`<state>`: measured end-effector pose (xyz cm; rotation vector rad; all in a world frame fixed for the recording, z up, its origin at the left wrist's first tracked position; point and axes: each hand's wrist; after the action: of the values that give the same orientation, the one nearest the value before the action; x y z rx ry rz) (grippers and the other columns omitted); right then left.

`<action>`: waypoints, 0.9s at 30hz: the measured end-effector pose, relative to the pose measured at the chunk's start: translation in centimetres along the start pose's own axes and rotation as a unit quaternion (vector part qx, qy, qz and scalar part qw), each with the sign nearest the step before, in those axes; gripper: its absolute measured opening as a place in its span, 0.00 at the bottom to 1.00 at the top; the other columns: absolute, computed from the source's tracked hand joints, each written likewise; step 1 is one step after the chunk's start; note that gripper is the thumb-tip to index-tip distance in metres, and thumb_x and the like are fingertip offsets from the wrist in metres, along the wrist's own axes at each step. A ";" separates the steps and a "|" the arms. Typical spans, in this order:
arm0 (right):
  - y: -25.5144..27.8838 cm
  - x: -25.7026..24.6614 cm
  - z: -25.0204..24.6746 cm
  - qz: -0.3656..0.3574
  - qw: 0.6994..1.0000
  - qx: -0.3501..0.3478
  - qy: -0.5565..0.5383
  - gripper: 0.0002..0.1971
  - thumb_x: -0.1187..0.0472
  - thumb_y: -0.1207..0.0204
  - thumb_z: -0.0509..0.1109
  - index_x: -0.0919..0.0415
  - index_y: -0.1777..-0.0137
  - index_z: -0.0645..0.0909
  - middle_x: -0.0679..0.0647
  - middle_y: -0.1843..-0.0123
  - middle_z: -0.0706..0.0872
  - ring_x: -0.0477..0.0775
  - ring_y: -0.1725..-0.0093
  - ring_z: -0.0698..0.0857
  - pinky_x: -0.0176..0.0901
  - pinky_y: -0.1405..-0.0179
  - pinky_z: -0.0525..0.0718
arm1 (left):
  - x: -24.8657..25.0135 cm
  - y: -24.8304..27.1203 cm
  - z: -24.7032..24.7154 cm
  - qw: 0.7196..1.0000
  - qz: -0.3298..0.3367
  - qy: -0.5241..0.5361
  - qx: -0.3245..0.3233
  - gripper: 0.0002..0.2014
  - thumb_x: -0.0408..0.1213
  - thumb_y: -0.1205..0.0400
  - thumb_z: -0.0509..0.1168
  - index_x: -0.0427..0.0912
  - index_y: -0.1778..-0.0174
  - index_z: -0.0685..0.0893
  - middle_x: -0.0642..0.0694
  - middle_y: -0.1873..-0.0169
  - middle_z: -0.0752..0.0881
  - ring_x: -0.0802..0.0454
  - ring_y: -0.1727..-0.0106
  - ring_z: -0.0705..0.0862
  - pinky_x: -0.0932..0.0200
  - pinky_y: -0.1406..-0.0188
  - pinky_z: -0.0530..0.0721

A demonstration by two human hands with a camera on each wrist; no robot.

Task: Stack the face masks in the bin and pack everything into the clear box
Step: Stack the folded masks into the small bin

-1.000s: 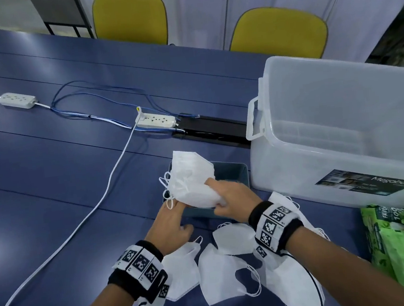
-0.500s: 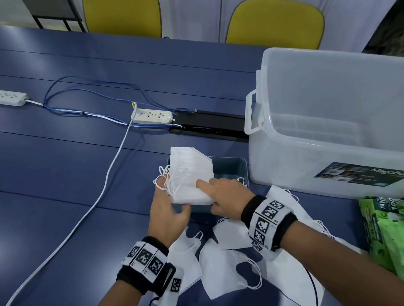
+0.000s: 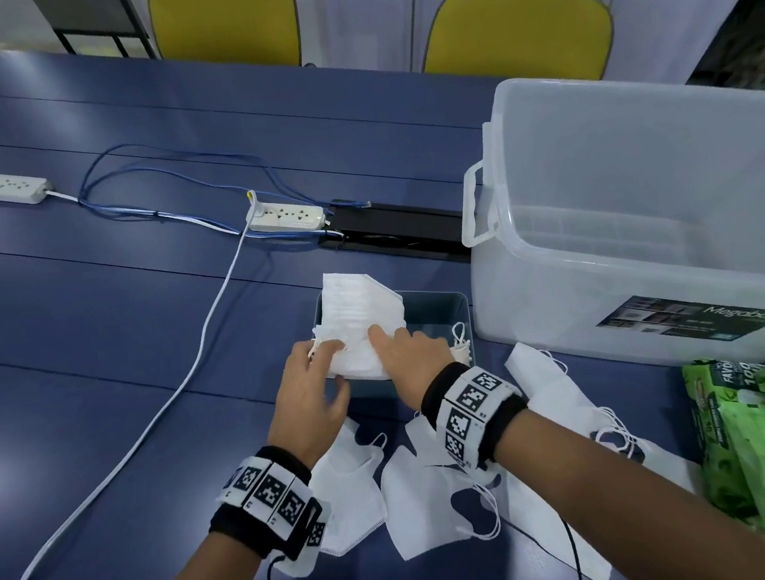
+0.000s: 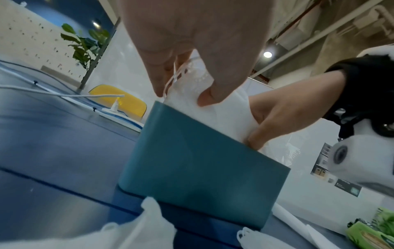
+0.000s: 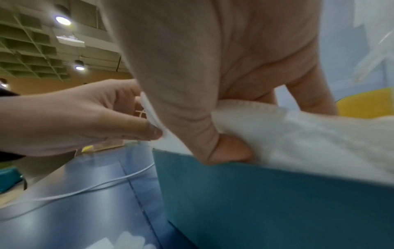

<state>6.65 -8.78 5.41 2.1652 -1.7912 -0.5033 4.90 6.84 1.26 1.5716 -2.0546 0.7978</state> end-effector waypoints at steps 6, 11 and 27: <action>0.7 1.2 0.4 -0.042 0.999 0.000 -0.012 0.27 0.73 0.26 0.61 0.59 0.28 0.60 0.63 0.40 0.76 0.67 0.43 0.77 0.62 0.42 0.73 | -0.9 -1.3 -1.0 0.992 0.008 -0.124 -0.037 0.14 0.26 0.31 0.73 0.38 0.50 0.84 0.43 0.63 0.87 0.39 0.58 0.83 0.54 0.63 0.79; 1.2 1.8 0.5 -0.056 0.998 -0.008 0.008 0.29 0.76 0.27 0.60 0.59 0.27 0.61 0.61 0.38 0.76 0.64 0.41 0.77 0.60 0.40 0.72 | -0.8 -2.9 -2.1 0.970 0.018 -0.225 -0.092 0.12 0.35 0.30 0.76 0.42 0.52 0.88 0.43 0.73 0.87 0.39 0.64 0.84 0.51 0.57 0.75; 0.5 5.8 -0.3 -0.040 0.993 0.011 -0.113 0.19 0.62 0.21 0.64 0.52 0.31 0.79 0.51 0.33 0.83 0.59 0.34 0.79 0.48 0.36 0.76 | -0.9 -4.4 -2.8 0.948 0.088 -0.207 -0.226 0.06 0.28 0.21 0.65 0.36 0.57 0.87 0.43 0.57 0.83 0.39 0.59 0.84 0.47 0.62 0.83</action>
<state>7.29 -14.55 5.41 2.2816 -1.8327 -0.7784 9.41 8.49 3.54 1.3846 -2.4722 0.0211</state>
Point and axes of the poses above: each hand's wrist, its own y-axis away from the middle knuckle, its own z-axis out of the palm, x = y × z
